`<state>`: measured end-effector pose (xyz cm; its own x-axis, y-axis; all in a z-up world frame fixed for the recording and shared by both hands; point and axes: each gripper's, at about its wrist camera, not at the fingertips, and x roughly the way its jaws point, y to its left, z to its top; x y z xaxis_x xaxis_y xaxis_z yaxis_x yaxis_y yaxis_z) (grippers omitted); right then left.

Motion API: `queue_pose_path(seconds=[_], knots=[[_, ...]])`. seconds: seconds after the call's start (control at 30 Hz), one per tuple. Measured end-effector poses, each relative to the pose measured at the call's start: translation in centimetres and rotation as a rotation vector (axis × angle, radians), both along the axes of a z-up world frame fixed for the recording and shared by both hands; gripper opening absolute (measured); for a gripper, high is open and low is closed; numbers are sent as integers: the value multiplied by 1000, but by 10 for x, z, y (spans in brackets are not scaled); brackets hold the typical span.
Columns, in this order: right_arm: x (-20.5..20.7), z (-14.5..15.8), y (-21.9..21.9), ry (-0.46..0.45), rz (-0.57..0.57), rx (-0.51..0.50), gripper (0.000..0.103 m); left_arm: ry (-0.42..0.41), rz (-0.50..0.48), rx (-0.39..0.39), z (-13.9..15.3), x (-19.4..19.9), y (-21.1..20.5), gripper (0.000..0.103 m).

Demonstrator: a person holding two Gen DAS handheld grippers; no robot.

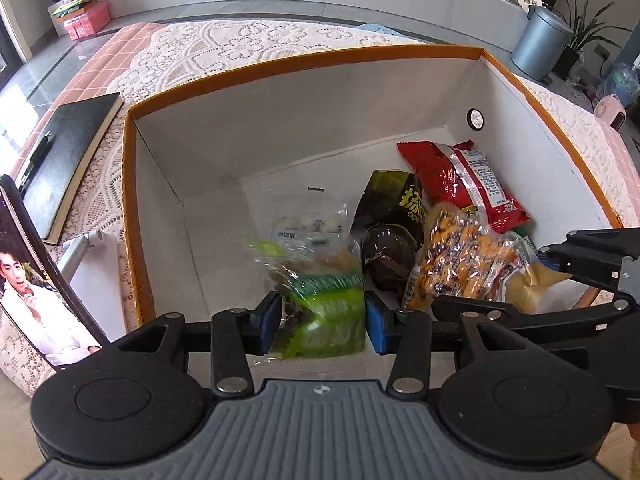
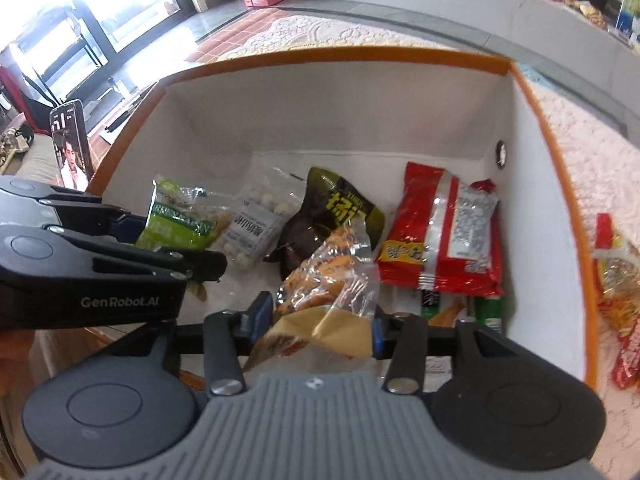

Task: Organize snacks
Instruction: 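Open the left tool to drop the green bag while the right tool releases the nut bag into the box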

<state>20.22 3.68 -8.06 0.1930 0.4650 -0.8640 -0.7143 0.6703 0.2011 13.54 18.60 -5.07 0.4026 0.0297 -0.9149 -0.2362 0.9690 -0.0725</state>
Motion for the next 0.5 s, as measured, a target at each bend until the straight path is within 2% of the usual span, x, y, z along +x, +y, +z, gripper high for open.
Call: queue_pose_path(seconds=[0.27, 0.5], knots=[[1, 4, -11, -8, -54, 19, 51, -66, 34, -83, 7, -5, 8, 62], [7, 14, -24, -5, -88, 46, 50, -105, 53, -98, 11, -6, 8, 66]])
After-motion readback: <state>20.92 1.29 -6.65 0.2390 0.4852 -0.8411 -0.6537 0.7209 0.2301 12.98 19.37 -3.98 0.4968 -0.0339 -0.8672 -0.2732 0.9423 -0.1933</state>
